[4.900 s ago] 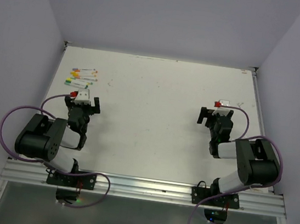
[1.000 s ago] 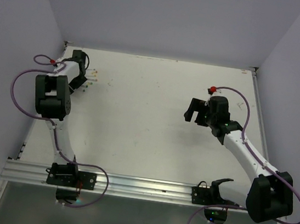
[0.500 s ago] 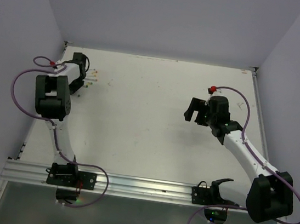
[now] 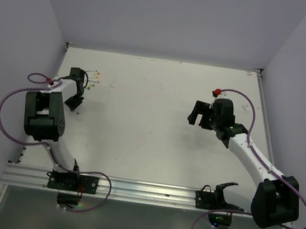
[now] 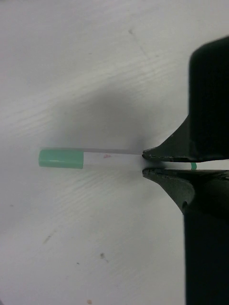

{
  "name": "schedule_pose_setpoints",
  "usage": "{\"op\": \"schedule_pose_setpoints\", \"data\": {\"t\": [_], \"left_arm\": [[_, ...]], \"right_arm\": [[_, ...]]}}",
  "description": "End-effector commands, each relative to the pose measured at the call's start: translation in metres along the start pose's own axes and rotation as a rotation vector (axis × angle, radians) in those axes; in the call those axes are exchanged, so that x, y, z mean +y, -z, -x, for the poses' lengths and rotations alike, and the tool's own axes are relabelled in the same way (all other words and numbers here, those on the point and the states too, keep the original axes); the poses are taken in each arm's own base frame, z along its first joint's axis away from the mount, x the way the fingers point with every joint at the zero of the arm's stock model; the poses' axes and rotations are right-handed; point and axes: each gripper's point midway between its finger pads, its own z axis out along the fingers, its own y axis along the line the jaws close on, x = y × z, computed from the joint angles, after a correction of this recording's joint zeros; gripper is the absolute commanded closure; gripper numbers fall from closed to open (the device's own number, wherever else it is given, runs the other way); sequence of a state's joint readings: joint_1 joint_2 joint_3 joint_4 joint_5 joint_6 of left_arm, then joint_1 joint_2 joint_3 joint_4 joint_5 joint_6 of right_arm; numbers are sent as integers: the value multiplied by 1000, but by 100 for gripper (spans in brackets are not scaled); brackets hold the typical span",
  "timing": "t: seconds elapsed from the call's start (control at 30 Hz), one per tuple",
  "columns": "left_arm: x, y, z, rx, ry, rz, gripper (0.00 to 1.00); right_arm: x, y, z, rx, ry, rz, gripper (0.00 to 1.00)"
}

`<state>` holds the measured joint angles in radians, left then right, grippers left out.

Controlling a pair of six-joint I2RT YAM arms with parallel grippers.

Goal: Open the pen caps

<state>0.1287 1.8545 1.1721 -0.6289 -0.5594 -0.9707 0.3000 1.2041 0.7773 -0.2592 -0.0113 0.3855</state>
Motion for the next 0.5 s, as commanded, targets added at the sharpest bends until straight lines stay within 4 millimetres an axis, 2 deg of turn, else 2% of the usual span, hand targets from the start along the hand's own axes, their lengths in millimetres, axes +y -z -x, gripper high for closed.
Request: {"op": "schedule_pose_setpoints", "data": {"t": [0.0,0.03,0.07,0.1,0.13,0.17,0.2,0.23,0.27,0.3,0.33,0.37,0.4,0.43,0.47], "left_arm": [[-10,41,15,-30,40,-199,100],[-8,62,21,-65,48,-278,100],[-19,79,17,-66,-7,-378,100],[-32,111,37,-146,13,-524,100],[-41,126,22,-119,-42,-640,100],[-56,151,24,-174,-96,-775,100],[-55,170,19,-192,-113,-868,100],[-61,188,7,-167,-150,-976,100],[-70,212,4,-195,-183,-1102,100],[-65,219,-9,-181,-215,-1171,100],[-71,248,-29,-153,-277,-1331,100],[-75,271,-36,-175,-301,-1451,100],[-70,274,-57,-137,-335,-1514,100],[-65,289,-77,-80,-392,-1615,100],[-64,302,-88,-64,-402,-1685,100]], "right_arm": [[21,6,8,-6,-34,102,1],[29,6,5,19,-42,148,1],[32,2,1,45,-54,163,1],[36,1,0,57,-62,185,1],[41,0,-1,70,-66,209,1],[46,-1,-5,91,-72,235,2],[48,-2,-8,101,-82,252,1],[53,-2,-6,92,-88,280,2],[66,4,-7,99,-96,350,5],[71,4,-5,79,-102,388,6],[79,8,-5,78,-134,426,7],[89,13,-5,78,-141,483,7],[93,17,-9,85,-152,511,7],[105,21,3,33,-163,560,7],[113,24,3,30,-158,587,7]]}}
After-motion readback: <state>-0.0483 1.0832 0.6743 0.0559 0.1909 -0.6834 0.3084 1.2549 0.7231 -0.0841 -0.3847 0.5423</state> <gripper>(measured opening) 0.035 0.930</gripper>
